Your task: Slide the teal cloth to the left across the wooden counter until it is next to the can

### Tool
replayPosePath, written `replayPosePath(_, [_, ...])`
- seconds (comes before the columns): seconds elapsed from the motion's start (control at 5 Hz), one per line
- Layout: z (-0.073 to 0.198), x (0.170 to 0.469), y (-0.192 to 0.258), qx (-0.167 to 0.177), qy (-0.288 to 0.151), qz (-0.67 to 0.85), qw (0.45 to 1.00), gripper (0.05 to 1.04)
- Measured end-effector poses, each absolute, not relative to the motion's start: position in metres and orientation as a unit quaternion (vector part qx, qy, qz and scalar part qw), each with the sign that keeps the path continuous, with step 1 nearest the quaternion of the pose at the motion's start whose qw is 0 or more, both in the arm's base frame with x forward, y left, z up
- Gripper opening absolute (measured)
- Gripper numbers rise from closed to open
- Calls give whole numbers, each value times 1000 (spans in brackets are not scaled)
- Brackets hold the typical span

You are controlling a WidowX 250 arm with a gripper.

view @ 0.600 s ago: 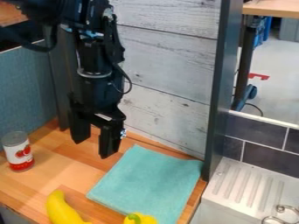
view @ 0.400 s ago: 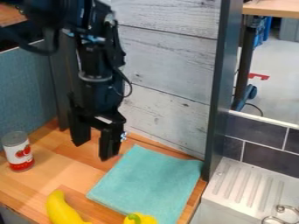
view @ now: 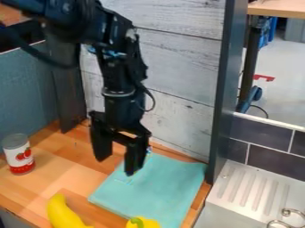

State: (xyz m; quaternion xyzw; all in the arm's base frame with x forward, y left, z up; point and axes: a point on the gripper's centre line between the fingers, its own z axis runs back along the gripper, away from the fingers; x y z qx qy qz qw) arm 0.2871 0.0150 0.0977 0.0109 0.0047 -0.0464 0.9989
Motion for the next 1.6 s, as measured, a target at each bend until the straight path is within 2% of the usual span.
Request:
replayPosePath(0.8, [24, 310, 9, 13, 36, -26, 999, 1003])
replayPosePath(1.0, [4, 313, 7, 4, 40, -34, 999, 1003])
replayPosePath(1.2, [0, 320, 11, 1, 37, -30, 999, 1003])
replayPosePath(1.6, [3, 332, 76, 16, 44, 6, 999, 1002])
